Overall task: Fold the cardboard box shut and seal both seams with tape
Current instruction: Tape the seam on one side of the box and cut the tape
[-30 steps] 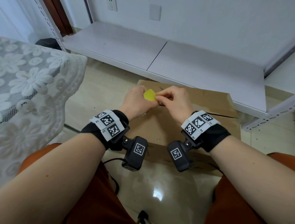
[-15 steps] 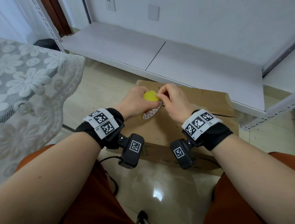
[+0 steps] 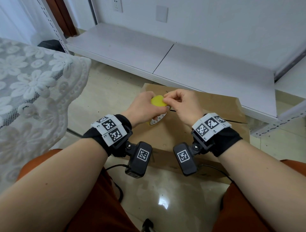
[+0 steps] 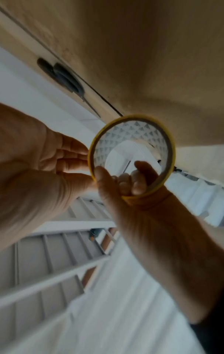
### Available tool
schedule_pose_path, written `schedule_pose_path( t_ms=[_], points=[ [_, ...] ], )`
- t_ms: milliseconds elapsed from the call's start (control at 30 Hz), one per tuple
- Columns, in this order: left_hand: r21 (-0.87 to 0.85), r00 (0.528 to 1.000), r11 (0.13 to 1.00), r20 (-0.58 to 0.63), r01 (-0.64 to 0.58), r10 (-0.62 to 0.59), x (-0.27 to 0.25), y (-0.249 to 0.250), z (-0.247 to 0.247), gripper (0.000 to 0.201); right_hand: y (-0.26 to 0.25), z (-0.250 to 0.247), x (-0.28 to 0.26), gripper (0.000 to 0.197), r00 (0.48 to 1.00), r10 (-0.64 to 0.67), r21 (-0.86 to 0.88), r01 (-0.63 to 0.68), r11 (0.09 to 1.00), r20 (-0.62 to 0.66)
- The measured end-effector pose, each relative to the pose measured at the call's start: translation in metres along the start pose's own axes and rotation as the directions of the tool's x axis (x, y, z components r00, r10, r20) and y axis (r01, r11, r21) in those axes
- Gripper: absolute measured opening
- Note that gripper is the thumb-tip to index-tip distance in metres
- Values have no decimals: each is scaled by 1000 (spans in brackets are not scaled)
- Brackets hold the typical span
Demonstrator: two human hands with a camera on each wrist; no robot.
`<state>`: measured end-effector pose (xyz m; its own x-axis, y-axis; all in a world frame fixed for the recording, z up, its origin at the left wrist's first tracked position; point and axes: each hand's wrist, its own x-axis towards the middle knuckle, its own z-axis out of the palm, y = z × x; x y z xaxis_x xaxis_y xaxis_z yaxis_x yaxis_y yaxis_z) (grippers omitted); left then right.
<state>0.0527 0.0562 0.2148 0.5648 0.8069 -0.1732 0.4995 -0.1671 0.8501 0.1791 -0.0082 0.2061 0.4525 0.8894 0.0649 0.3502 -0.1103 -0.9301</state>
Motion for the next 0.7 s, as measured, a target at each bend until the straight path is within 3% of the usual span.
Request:
schedule_pose_path(
  t_ms=[200, 367, 467, 567, 633, 700],
  points=[
    [-30, 997, 1000, 74, 1, 1, -3, 6, -6, 21, -1, 3, -10, 10, 976, -212, -244, 218, 945, 50],
    [-61, 995, 998, 93, -24, 30, -7, 7, -5, 23, 4, 2, -8, 9, 970, -241, -288, 235, 928, 14],
    [-67, 996, 997, 81, -39, 45, -6, 6, -5, 25, 5, 2, -2, 8, 986, -168, -209, 164, 964, -2],
    [-31, 997, 998, 43, -56, 57, -4, 4, -6, 30, 1, 0, 2, 18, 999, -19, 26, 18, 999, 35],
    [-8, 998, 998, 24, -55, 55, -2, 3, -6, 35, -1, -2, 3, 29, 994, 80, 235, -97, 967, 79],
    [2, 998, 998, 11, -60, 60, -2, 2, -5, 39, 1, -2, 3, 21, 988, 127, 262, -147, 954, 90]
  ],
)
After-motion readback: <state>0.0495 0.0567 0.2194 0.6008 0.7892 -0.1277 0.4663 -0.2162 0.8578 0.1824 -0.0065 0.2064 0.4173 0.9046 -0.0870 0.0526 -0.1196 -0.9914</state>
